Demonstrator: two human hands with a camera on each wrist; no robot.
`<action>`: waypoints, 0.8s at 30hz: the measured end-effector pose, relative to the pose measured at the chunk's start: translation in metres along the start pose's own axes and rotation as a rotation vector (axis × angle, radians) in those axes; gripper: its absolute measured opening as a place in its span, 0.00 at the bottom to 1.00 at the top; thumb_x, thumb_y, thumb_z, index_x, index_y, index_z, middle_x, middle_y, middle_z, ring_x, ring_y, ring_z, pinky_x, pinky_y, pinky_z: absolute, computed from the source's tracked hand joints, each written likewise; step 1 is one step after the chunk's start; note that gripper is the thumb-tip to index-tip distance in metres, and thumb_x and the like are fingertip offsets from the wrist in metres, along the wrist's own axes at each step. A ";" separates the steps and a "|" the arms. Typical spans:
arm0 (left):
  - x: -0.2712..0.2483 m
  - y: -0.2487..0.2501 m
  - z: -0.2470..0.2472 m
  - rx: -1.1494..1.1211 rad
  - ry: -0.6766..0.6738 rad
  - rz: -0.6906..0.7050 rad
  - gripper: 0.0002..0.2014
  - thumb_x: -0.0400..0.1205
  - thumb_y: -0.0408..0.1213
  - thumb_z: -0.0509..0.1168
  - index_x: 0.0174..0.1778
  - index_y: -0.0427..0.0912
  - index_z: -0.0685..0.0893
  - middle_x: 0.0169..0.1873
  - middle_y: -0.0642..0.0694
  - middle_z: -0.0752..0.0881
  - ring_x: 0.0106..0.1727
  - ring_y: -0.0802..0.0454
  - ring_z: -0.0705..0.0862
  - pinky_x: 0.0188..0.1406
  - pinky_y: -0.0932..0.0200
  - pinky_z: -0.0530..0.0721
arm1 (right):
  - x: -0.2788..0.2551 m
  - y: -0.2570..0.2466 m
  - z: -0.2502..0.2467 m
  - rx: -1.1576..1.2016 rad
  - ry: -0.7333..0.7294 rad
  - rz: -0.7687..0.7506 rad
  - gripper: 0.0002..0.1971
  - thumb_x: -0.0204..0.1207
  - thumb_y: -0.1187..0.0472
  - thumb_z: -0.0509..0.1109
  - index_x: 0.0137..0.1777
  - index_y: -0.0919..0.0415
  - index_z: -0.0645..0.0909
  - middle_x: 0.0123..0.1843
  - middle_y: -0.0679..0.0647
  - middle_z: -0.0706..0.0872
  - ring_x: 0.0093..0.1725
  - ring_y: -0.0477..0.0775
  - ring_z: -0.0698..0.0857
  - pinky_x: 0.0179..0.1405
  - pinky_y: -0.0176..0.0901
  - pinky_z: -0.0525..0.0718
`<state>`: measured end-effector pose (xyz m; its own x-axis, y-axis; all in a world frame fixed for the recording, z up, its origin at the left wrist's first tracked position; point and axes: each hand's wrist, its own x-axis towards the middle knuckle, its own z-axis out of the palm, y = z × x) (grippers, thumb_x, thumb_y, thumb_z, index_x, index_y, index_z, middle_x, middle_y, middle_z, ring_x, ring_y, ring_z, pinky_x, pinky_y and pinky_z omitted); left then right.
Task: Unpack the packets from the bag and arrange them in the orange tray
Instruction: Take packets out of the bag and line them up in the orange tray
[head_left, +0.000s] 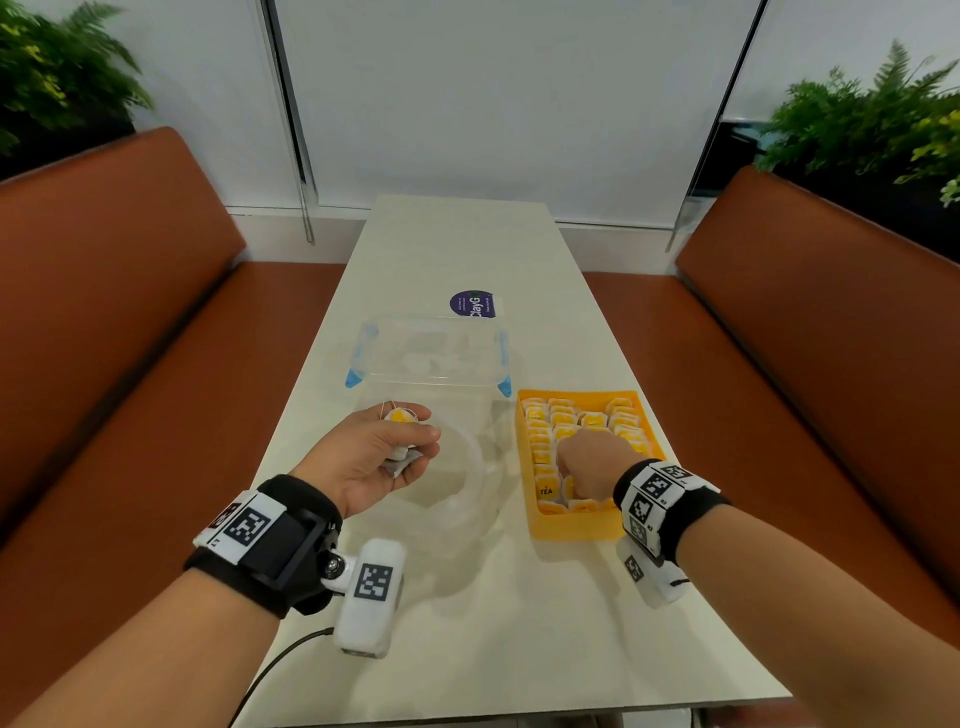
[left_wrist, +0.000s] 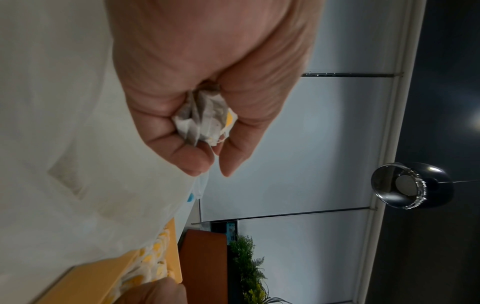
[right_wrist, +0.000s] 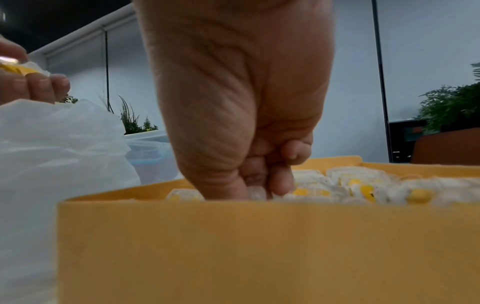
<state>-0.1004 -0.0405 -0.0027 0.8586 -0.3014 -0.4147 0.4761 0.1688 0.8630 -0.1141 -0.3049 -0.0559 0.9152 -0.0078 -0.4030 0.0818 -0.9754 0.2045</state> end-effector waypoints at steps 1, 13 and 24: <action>0.000 0.000 0.000 0.001 0.001 0.000 0.11 0.76 0.20 0.69 0.47 0.40 0.83 0.33 0.43 0.86 0.37 0.49 0.86 0.30 0.62 0.84 | 0.001 0.000 0.000 -0.007 0.016 0.004 0.15 0.76 0.68 0.64 0.61 0.60 0.81 0.58 0.58 0.85 0.53 0.61 0.86 0.45 0.49 0.87; 0.003 0.000 0.002 -0.006 -0.005 -0.014 0.11 0.76 0.20 0.70 0.47 0.40 0.83 0.34 0.42 0.86 0.38 0.48 0.86 0.29 0.63 0.85 | 0.000 -0.003 0.001 -0.001 -0.009 -0.013 0.17 0.75 0.71 0.65 0.62 0.59 0.81 0.58 0.58 0.84 0.55 0.61 0.85 0.44 0.47 0.82; 0.002 0.000 0.002 -0.002 0.002 -0.004 0.11 0.76 0.20 0.69 0.47 0.40 0.83 0.33 0.43 0.86 0.38 0.48 0.85 0.30 0.63 0.84 | -0.004 -0.008 -0.003 -0.041 -0.012 -0.028 0.13 0.73 0.68 0.67 0.57 0.61 0.83 0.53 0.59 0.86 0.50 0.62 0.86 0.39 0.47 0.83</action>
<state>-0.0991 -0.0427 -0.0032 0.8568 -0.3004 -0.4191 0.4804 0.1698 0.8605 -0.1173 -0.2969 -0.0533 0.9076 0.0163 -0.4195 0.1233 -0.9656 0.2291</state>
